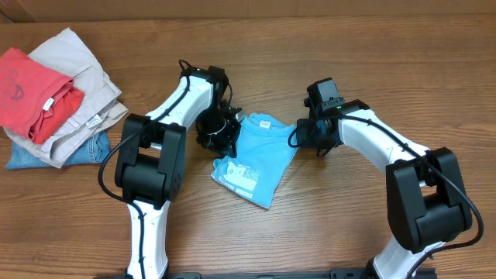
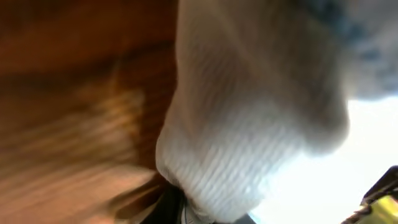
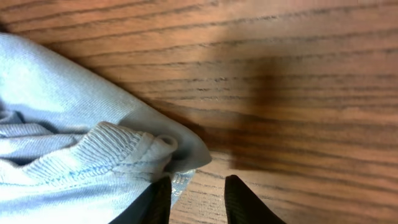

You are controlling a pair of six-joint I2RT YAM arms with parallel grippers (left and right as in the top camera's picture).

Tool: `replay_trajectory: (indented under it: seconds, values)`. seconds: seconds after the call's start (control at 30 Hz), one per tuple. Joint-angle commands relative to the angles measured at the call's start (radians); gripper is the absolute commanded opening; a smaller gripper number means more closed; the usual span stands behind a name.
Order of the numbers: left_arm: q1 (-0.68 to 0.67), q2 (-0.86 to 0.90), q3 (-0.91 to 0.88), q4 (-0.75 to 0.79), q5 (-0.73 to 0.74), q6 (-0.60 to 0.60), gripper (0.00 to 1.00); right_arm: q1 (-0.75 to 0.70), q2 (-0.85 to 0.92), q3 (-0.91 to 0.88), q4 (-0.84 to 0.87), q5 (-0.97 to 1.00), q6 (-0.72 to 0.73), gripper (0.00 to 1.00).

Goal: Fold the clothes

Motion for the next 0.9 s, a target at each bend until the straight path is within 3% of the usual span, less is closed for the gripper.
replay_trajectory:
  seconds: [0.0,0.1,0.4,0.43,0.5,0.53,0.87]
  values:
    - [-0.016,0.023,-0.006,-0.022,0.016,-0.124,0.15,-0.007,0.006,0.023,0.013,0.018,-0.054,0.33]
    - [-0.015,0.021,-0.005,0.0,0.014,-0.134,0.23,-0.015,0.006,0.023,0.011,0.017,-0.054,0.35]
    - [0.006,-0.078,0.114,0.07,-0.059,-0.032,0.3,-0.024,0.006,0.023,-0.003,0.018,-0.054,0.38]
    - [0.007,-0.096,0.127,0.092,-0.068,-0.024,0.39,-0.024,0.006,0.023,-0.004,0.018,-0.054,0.39]
    - [0.008,-0.127,0.135,0.148,-0.075,-0.024,0.94,-0.023,0.006,0.023,-0.005,0.017,-0.054,0.4]
    - [0.008,-0.136,0.135,0.174,-0.074,-0.016,1.0,-0.023,0.006,0.023,-0.007,0.017,-0.054,0.4]
    - [0.008,-0.077,0.134,0.225,0.002,0.118,1.0,-0.024,0.006,0.023,-0.029,0.018,-0.054,0.41]
